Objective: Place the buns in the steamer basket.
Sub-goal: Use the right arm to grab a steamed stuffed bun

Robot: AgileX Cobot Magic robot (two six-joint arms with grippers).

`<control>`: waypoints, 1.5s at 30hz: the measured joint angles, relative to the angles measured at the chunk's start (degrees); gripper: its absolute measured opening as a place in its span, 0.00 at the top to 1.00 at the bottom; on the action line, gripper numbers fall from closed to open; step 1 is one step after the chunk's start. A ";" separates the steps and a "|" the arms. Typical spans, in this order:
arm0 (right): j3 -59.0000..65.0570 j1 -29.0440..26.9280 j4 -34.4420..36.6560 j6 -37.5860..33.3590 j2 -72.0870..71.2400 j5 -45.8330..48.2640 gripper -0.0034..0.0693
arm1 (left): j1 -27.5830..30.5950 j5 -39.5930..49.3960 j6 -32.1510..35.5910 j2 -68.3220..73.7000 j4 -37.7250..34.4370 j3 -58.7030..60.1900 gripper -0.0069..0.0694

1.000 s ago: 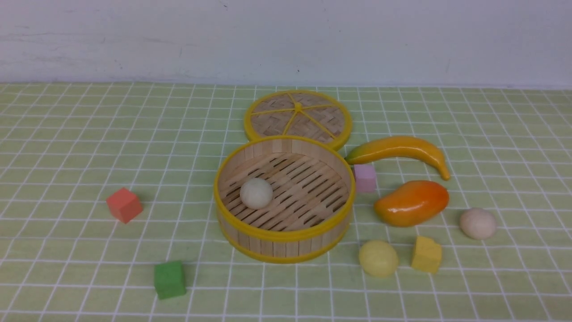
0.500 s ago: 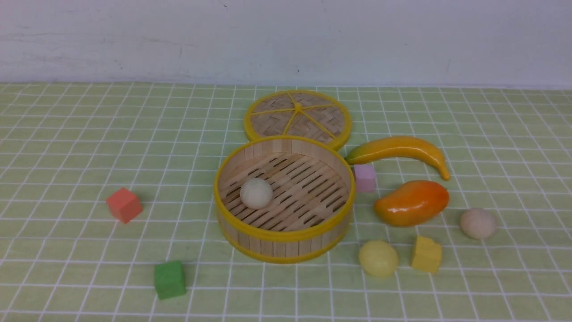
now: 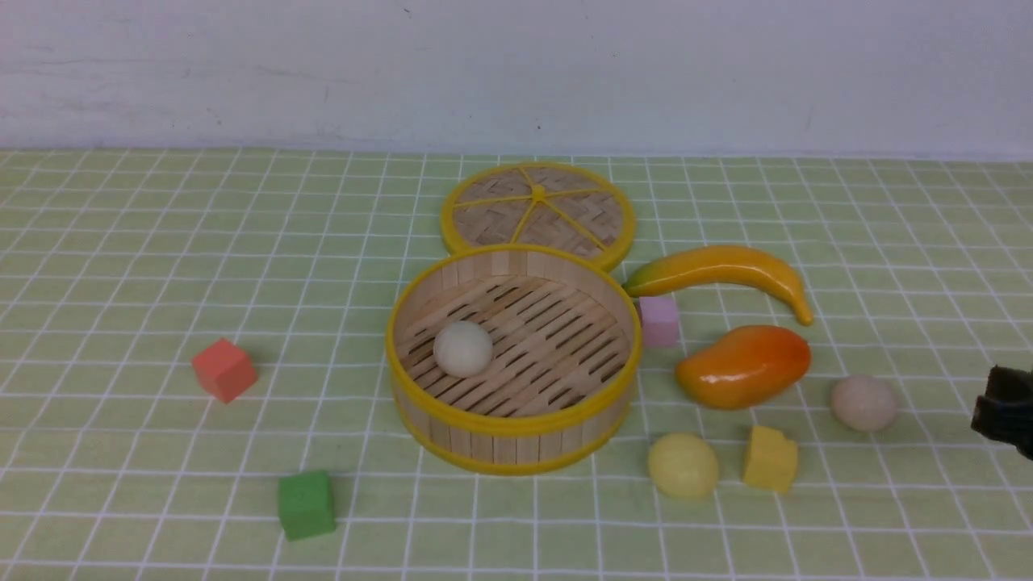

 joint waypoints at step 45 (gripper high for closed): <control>-48.61 0.00 30.13 -35.26 44.87 46.75 0.62 | 0.00 0.00 0.00 0.00 -0.02 0.00 0.79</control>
